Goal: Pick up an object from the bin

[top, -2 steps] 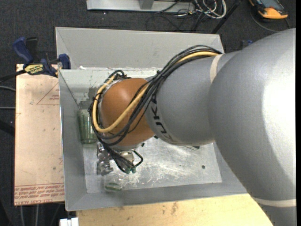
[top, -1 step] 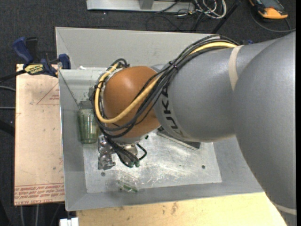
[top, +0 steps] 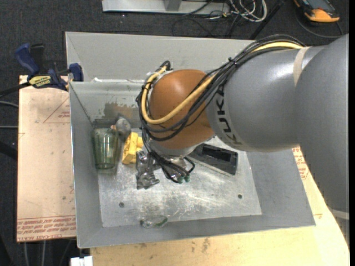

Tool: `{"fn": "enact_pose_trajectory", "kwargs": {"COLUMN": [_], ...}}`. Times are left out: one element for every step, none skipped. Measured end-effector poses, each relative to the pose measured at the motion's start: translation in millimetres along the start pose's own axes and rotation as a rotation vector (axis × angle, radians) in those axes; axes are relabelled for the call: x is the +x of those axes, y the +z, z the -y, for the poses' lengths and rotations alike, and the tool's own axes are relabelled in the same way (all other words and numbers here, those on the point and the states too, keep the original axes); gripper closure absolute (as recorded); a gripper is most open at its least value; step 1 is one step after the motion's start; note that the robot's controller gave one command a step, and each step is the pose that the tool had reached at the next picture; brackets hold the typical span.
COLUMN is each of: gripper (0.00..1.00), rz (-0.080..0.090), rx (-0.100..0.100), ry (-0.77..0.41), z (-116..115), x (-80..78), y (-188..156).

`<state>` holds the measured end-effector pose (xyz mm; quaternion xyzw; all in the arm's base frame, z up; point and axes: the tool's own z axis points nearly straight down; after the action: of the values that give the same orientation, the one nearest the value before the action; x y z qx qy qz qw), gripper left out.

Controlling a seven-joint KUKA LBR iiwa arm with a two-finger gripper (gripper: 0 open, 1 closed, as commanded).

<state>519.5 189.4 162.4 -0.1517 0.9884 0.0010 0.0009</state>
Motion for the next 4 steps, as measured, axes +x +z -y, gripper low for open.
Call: {"fn": "enact_pose_trajectory", "kwargs": {"gripper": [0.00,0.00,0.00,0.00], "rz": [-0.004,-0.002,0.003,-0.004], "rx": [0.000,0.001,-0.001,0.003], "ry": [0.303,0.307,0.242,0.126], "z": [-18.7,-16.2,38.8,59.1], "x": [32.1,31.1,-6.9,-9.4], "y": [0.0,-0.2,23.0,-6.4]}}
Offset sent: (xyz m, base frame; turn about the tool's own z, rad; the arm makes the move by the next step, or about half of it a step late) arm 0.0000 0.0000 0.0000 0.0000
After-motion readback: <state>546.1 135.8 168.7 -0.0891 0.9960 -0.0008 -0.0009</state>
